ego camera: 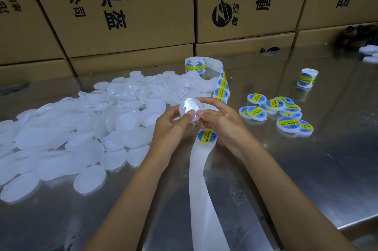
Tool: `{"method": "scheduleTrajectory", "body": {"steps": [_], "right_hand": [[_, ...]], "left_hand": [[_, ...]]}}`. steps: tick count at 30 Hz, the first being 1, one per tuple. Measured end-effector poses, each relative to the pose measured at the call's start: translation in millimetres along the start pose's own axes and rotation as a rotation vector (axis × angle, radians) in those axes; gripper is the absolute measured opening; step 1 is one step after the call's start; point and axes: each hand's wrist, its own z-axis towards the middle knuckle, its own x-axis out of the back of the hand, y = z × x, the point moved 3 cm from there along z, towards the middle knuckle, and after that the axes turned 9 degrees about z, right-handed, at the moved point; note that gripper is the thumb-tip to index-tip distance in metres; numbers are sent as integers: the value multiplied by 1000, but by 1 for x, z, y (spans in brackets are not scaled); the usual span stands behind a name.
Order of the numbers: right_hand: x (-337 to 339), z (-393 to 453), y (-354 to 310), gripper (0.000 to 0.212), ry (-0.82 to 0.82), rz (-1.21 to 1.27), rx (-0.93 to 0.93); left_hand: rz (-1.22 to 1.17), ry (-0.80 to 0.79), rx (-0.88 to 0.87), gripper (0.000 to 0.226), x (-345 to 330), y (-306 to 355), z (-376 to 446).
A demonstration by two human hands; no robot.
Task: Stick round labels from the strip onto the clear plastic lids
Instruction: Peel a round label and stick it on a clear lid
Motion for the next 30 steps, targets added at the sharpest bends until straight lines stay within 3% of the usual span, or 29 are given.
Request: {"method": "scheduleTrajectory", "body": {"steps": [2,6,12,17,27,30], "right_hand": [[1,-1,-3,32,-26,-83,43],[22,4,-12,25,155,-487,184],[29,4,6,40,-92,-1133,-26],[28,3,3,40,-102,-1110,-5],[22,4,3,17,-113,-1006,46],[19,3,4,21,-121,-940,19]], "left_hand": [[-149,-53,49,25,-1,0,-2],[-252,-66,105,20,-1,1,-1],[-287,-82,218,25,-4,-5,2],[-359,-56,270,43,-3,-10,5],[-400,-56,239,31,0,-14,8],[-423,-51,222,27,1,-14,9]]}}
